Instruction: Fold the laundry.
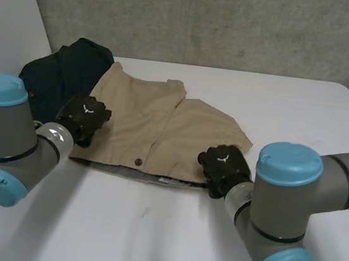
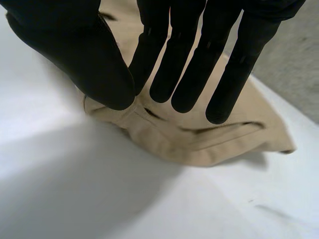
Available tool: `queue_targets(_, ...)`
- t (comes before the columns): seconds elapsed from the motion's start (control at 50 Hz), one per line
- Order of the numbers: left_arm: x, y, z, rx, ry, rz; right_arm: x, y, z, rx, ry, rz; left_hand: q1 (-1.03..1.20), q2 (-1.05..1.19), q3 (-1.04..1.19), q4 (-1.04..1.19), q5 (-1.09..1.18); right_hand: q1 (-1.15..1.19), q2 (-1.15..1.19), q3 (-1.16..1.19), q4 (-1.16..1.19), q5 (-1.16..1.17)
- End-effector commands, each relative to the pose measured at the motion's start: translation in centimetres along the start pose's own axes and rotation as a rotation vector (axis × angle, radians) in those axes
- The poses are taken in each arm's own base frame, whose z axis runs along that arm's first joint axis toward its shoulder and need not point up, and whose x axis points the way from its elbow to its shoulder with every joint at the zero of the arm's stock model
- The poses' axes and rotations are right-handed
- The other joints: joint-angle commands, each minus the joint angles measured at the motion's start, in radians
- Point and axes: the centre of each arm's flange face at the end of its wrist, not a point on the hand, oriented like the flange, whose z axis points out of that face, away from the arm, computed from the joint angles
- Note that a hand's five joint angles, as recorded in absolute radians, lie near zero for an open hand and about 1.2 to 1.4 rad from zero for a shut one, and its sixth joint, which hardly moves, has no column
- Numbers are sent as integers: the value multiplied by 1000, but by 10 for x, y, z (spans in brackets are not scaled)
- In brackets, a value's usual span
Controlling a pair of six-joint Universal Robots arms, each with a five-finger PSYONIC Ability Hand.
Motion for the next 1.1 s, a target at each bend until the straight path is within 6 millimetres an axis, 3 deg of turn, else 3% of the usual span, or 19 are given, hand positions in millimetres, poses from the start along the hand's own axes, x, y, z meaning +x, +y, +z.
queue_targets(0.02,6,-50,-38,71,60,-211,68,-33,-1,69,174,-67,248,204,209,200,229,309,222,214,205,256)
queue_targets(0.1,20,-72,-55,118,115,-281,113,-53,3,106,300,-151,248,204,209,200,229,309,222,214,205,256)
queue_targets(0.12,22,-77,-59,131,123,-286,125,-60,5,124,335,-176,144,100,105,96,125,309,222,214,205,256)
queue_targets(0.14,28,-84,-65,151,140,-292,132,-62,5,129,355,-189,-313,-357,-353,-362,-332,309,222,214,205,256)
queue_targets(0.18,32,-89,-70,167,154,-291,152,-71,11,149,412,-203,-675,-718,-714,-723,-693,309,222,214,205,256)
queue_targets(0.22,33,-90,-71,169,158,-288,167,-73,17,153,451,-205,-700,-744,-739,-748,-719,309,222,214,205,256)
queue_targets(0.32,37,-87,-70,157,167,-281,225,-46,41,72,587,-218,-767,-811,-806,-815,-786,309,222,214,205,256)
queue_targets(0.38,39,-84,-66,153,169,-278,247,-27,59,27,635,-279,-773,-817,-812,-821,-792,309,222,214,205,256)
queue_targets(0.44,43,-78,-58,142,173,-276,257,-16,70,-8,669,-325,-797,-840,-836,-845,-816,309,222,214,205,256)
queue_targets(0.5,46,-73,-45,145,166,-266,252,-8,74,-38,661,-330,-797,-840,-836,-845,-816,-743,-830,-838,-847,-797)
queue_targets(0.52,47,-74,-40,156,161,-250,248,-3,71,-52,649,-309,-791,-835,-830,-839,-810,-912,-999,-1008,-1017,-966)
queue_targets(0.58,45,-71,-33,161,149,-218,238,1,60,-69,626,-260,-791,-835,-830,-839,-810,-912,-999,-1008,-1017,-966)
queue_targets(0.64,39,-65,-26,155,124,-153,203,-17,31,-44,547,-191,-788,-832,-827,-836,-807,-912,-999,-1008,-1017,-966)
queue_targets(0.66,32,-58,-23,135,107,-127,177,-27,16,-26,472,-161,-785,-829,-824,-833,-804,-912,-999,-1008,-1017,-966)
queue_targets(0.7,26,-50,-20,111,94,-105,156,-30,3,-21,389,-127,-785,-829,-824,-833,-804,-912,-999,-1008,-1017,-966)
queue_targets(0.72,26,-49,-20,107,95,-94,135,-26,-5,-32,295,-87,-785,-829,-824,-833,-804,-912,-999,-1008,-1017,-966)
queue_targets(0.8,36,-38,-28,76,160,-51,109,-7,-12,-75,147,50,-800,-843,-839,-848,-818,-896,-983,-992,-1001,-950)
queue_targets(0.96,71,-19,-50,70,378,3,92,22,-3,-107,110,152,-876,-920,-915,-924,-895,-747,-833,-842,-851,-800)
queue_targets(1.1,75,-12,-44,66,382,44,94,37,10,-107,165,117,-823,-867,-863,-871,-842,-679,-766,-775,-784,-733)
